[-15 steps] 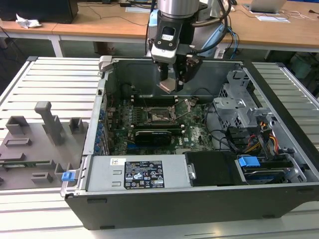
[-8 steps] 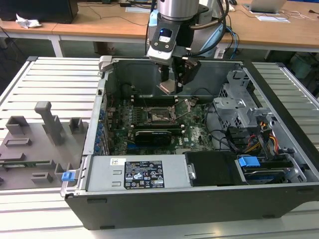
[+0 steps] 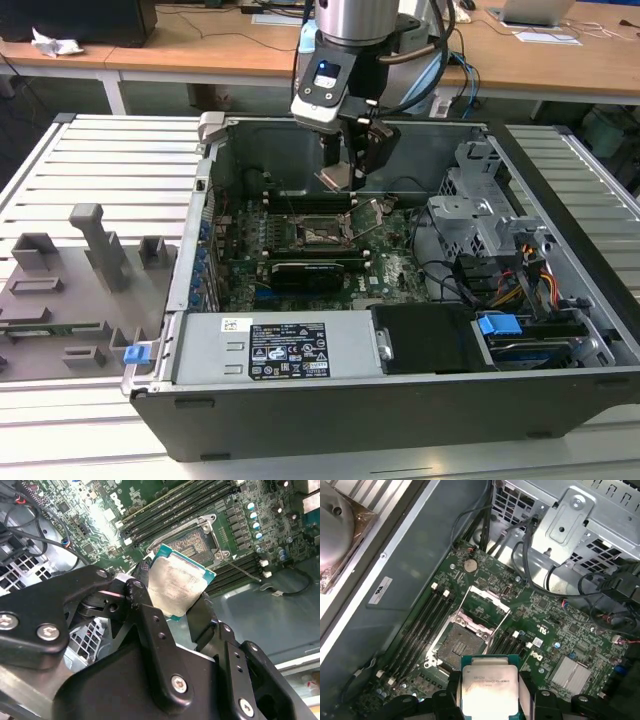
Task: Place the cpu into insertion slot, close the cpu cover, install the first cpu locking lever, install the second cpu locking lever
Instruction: 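Place the cpu into insertion slot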
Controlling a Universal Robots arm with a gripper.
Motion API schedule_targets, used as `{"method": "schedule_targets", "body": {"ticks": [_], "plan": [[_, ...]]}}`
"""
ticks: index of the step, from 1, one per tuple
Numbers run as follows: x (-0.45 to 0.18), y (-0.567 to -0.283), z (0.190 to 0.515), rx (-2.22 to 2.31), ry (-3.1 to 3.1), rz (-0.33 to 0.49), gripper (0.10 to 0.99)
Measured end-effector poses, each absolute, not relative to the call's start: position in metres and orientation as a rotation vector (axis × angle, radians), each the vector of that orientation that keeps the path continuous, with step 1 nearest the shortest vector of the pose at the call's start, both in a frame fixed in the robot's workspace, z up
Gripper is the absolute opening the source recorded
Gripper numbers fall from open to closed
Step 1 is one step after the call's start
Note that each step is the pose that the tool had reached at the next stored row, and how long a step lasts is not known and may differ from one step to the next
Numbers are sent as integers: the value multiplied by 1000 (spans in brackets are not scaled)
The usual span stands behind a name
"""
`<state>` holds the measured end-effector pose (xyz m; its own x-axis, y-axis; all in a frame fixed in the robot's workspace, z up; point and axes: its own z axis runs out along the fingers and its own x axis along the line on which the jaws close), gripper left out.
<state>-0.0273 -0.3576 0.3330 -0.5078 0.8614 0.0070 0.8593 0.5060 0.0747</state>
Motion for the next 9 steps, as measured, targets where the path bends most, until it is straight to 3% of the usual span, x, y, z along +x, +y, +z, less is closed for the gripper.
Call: {"method": "schedule_targets", "body": {"ticks": [9], "plan": [[-27,-358,327,1642,2638,101,541]]}}
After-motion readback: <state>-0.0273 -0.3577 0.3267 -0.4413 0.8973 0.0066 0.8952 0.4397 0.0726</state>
